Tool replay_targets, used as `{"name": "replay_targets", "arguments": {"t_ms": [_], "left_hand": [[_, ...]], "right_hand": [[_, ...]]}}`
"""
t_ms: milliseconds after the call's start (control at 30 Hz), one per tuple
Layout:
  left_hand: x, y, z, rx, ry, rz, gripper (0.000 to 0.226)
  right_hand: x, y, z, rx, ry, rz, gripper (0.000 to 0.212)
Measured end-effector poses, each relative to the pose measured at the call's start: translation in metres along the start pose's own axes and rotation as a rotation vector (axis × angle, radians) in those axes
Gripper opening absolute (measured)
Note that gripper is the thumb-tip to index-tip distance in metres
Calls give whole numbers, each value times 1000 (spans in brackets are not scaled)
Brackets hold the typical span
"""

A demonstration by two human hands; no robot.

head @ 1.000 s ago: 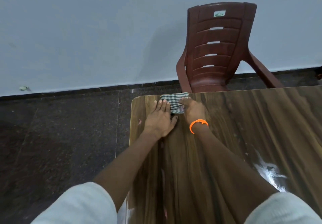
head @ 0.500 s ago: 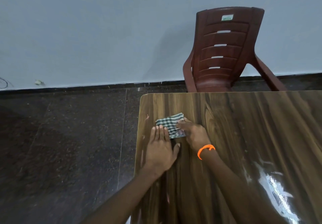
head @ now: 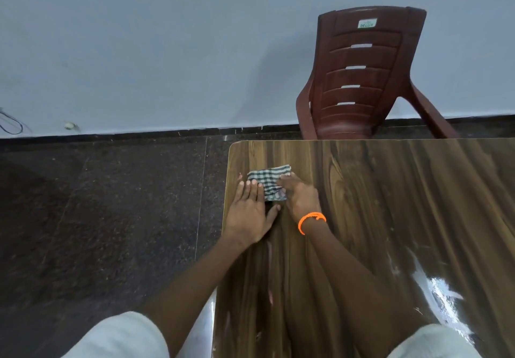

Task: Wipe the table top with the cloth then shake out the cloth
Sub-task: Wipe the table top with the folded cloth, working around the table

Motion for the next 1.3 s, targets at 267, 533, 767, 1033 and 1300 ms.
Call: {"name": "replay_targets", "arguments": {"t_ms": [267, 533, 767, 1033, 1300], "left_hand": [[-37, 82, 3, -33, 151, 119, 93], [-54, 48, 9, 31, 148, -21, 90], [-19, 52, 9, 23, 43, -20, 98], [-31, 136, 9, 58, 116, 5, 91], [-77, 125, 18, 119, 149, -65, 98]], "right_hand": [[-9, 70, 23, 40, -77, 108, 44], [-30, 59, 42, -85, -49, 5, 39], [2, 56, 21, -22, -21, -62, 35], [3, 135, 29, 53, -98, -15, 41], [-36, 138, 60, -31, -144, -156, 39]]}}
Point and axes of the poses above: each hand's wrist, its own y-axis away from the middle knuckle, its own z-axis out of the back of the hand, x = y × z, the point moved 3 cm from there along -y, towards the middle knuckle, and after that the axes turned 14 degrees about -x, right-handed, at the moved point
